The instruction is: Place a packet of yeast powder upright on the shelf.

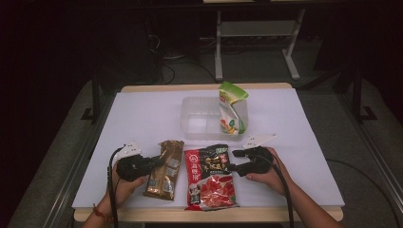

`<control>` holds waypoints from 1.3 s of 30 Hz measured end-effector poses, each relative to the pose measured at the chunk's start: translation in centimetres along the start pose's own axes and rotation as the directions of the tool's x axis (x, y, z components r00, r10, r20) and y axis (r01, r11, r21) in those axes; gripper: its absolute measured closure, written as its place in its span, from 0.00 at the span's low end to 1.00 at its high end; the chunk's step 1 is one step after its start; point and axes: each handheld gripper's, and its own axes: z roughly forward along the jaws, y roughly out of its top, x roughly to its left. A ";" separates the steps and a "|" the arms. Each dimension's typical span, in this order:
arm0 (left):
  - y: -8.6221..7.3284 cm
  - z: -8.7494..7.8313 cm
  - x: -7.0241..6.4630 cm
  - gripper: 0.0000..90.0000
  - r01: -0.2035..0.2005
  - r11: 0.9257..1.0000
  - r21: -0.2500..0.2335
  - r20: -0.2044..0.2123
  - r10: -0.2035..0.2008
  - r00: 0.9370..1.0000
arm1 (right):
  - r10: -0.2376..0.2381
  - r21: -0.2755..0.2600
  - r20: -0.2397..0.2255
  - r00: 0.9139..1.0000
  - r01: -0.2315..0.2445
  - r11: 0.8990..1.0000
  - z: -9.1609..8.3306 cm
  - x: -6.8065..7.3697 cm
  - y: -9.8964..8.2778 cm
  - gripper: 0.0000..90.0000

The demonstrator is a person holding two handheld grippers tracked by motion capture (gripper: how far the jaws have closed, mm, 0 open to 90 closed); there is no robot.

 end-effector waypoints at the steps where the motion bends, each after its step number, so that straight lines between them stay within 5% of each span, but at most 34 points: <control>1: 0.1 -0.2 0.0 0.91 -0.004 1.000 -0.017 -0.007 0.004 1.000 | -0.001 0.000 0.002 1.000 0.001 1.000 0.0 0.0 0.0 0.42; 21: 2.9 -1.6 -0.3 0.93 -0.062 0.982 -0.177 -0.106 0.044 0.993 | -0.014 -0.089 0.084 0.996 0.021 0.996 -4.0 -0.6 -0.3 0.39; 29: 4.2 -2.0 0.1 0.93 -0.063 0.973 -0.223 -0.115 0.037 0.993 | -0.088 -0.140 0.200 0.976 0.117 0.983 -6.6 -0.5 -0.4 0.33; 39: 6.1 -1.5 0.1 0.93 -0.088 0.958 -0.273 -0.104 0.061 0.993 | -0.079 -0.177 0.253 0.964 0.127 0.976 -8.3 -0.9 -1.8 0.30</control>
